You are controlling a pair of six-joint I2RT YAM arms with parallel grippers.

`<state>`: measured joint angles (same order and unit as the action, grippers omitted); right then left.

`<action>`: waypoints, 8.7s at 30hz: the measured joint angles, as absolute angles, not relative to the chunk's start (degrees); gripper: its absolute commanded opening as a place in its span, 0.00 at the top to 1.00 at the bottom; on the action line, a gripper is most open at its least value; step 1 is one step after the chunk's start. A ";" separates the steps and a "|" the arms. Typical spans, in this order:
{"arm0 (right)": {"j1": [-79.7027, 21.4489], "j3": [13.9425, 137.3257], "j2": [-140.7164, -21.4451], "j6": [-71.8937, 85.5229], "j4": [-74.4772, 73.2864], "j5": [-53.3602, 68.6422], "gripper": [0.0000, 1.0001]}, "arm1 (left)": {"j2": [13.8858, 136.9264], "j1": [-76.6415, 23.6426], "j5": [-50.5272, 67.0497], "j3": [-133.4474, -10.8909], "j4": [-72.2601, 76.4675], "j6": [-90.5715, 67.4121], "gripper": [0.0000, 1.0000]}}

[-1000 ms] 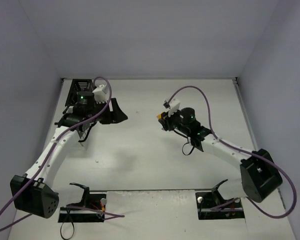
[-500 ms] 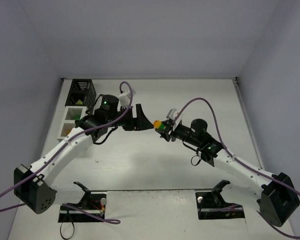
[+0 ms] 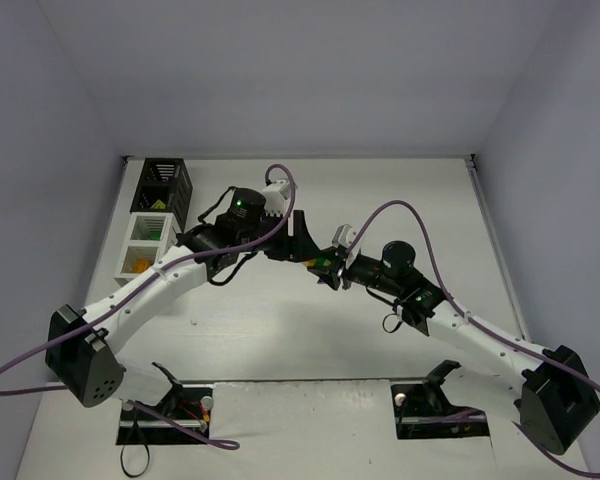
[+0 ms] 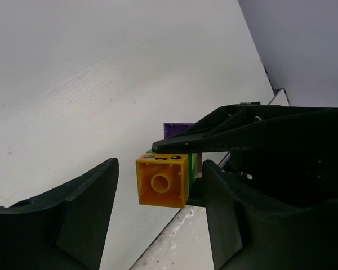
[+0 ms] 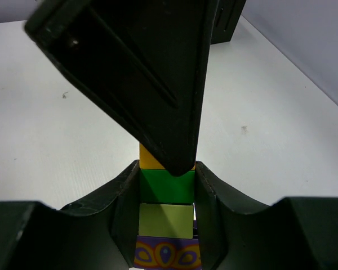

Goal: Sort the legos into containers by color

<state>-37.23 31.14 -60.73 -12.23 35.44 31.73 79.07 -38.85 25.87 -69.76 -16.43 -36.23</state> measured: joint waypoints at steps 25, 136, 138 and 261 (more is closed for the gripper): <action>-37.91 30.37 -61.91 -12.08 37.65 33.28 1.00 | 76.14 -30.68 32.77 -69.65 -22.09 -31.03 0.97; -37.76 39.77 -69.45 30.09 33.65 1.41 1.00 | 75.09 -45.34 7.49 -47.90 16.91 -50.65 0.46; -37.60 39.72 -69.80 30.74 33.95 1.28 1.00 | 75.24 -45.39 6.85 -47.90 17.34 -50.96 0.49; -30.28 32.05 -78.52 13.06 32.86 13.32 1.00 | 106.17 2.48 4.47 -103.24 -23.77 -19.68 0.35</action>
<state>-30.28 32.05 -78.52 13.06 32.86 13.32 106.17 2.48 4.47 -103.24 -23.77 -19.68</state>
